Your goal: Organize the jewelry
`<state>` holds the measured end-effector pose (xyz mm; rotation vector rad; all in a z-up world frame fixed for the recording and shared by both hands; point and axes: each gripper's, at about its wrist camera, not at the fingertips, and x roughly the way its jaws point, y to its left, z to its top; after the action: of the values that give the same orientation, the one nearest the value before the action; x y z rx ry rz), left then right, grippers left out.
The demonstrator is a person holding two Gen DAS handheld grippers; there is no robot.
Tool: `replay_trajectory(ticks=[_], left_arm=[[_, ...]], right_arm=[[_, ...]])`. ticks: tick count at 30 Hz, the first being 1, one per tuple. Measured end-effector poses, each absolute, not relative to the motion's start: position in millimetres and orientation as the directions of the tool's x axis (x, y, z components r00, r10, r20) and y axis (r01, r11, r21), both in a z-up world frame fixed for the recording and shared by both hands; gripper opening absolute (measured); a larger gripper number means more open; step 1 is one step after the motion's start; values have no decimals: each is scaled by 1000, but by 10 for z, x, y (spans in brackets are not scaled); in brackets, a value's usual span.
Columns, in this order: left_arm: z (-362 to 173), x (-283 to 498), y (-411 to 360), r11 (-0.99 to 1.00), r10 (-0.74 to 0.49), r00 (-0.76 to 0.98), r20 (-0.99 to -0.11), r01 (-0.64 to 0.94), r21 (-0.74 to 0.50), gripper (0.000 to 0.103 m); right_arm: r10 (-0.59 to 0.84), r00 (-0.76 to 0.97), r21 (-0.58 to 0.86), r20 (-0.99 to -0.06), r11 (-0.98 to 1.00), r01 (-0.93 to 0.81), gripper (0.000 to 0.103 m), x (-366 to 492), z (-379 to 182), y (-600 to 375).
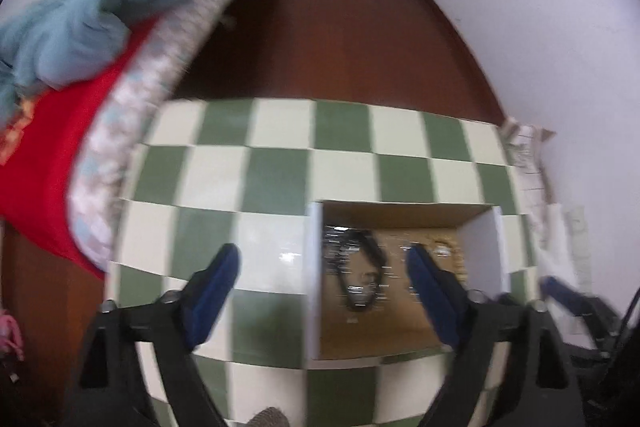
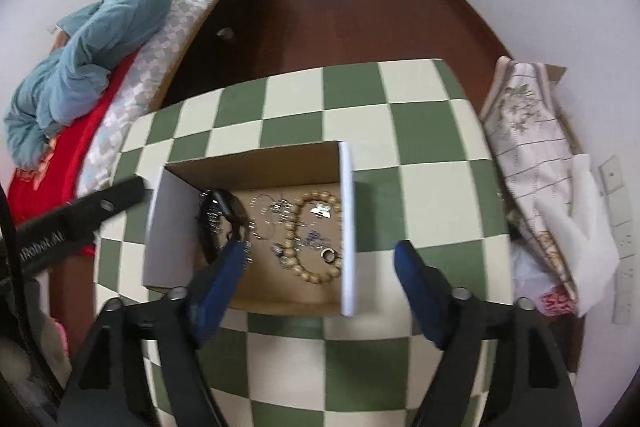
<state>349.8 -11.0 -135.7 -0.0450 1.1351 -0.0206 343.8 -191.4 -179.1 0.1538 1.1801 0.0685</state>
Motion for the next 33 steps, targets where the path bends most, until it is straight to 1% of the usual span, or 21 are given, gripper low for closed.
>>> replay_trajectory(ticks=[1,2,3,5,9,11,14,18,25,33], left_arm=[[-1346,3475,-91,1000,-12,433,-901,-12,-19,103],[-1335,3426,-67,1000,25,446,-895,-17,20,103],[-1334,3367,-42,998,61,457,-887,-29,54,103],[-1346,3277,15,996,87,465,-881,-42,76,103],[-1417,3068,66,992,125,465,-877,-56,112,103],[-1435,2980,76,993,122,457,-881,-59,106,103],[-1416,2836,53,994,106,456,-884,-52,93,103],[-1262,2621,10,997,78,482,-873,-41,66,103],[-853,2160,-6,998,57,552,-832,-41,41,103],[-265,1530,66,1000,18,628,-778,-26,2,103]], right_arm=[[110,376,131,-920,991,30,91,3422,-1778,-1916],[82,367,99,-927,995,28,101,3397,-1774,-1915],[47,356,61,-933,998,29,103,3376,-1778,-1904],[12,334,19,-943,1000,18,103,3323,-1801,-1888],[-8,315,-1,-949,1000,22,103,3183,-1831,-1883],[-28,328,-21,-944,999,27,103,3111,-1811,-1874],[-25,336,-14,-942,999,36,103,2980,-1780,-1873],[-20,362,-2,-932,999,50,103,2766,-1659,-1895],[-29,441,4,-897,997,73,103,2286,-1219,-1946],[-50,552,-6,-832,997,82,103,1630,-463,-2005]])
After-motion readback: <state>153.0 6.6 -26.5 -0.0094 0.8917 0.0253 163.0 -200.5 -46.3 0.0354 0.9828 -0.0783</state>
